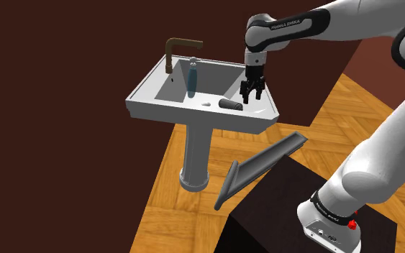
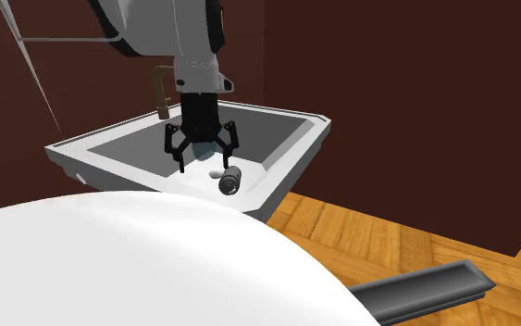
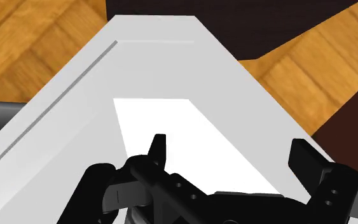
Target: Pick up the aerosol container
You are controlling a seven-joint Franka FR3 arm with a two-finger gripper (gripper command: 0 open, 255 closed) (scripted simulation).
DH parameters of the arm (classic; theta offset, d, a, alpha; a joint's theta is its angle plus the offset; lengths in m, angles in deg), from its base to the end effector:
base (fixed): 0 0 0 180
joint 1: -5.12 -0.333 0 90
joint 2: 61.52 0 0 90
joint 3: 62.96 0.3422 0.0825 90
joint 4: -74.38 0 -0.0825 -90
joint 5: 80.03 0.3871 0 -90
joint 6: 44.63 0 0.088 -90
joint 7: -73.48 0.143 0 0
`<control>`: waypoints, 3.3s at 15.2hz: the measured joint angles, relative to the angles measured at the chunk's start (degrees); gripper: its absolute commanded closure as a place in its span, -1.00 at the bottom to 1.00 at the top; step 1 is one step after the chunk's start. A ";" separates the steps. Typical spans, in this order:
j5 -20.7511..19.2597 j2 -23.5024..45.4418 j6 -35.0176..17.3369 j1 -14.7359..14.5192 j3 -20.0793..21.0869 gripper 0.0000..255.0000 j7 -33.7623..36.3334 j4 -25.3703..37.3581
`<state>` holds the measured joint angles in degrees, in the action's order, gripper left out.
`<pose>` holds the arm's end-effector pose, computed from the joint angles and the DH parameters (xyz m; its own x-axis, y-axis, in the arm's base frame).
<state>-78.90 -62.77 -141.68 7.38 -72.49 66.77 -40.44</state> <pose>0.4963 -0.1013 0.4355 0.9565 -0.0817 -0.2802 -0.1009 -0.9934 -0.0548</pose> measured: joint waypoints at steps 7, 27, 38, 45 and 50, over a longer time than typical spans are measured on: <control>1.37 17.09 0.50 1.87 -1.10 -1.00 -3.01 15.42; 3.61 45.83 4.74 6.72 -0.97 1.00 -5.86 45.69; 3.49 45.26 5.78 6.77 -1.07 1.00 -5.93 46.10; 3.29 44.11 10.40 6.92 -1.21 1.00 -5.90 49.58; 3.18 43.39 13.81 6.99 -1.28 1.00 -5.83 52.30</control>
<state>-75.71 -19.37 -127.87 14.37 -73.77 60.94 11.86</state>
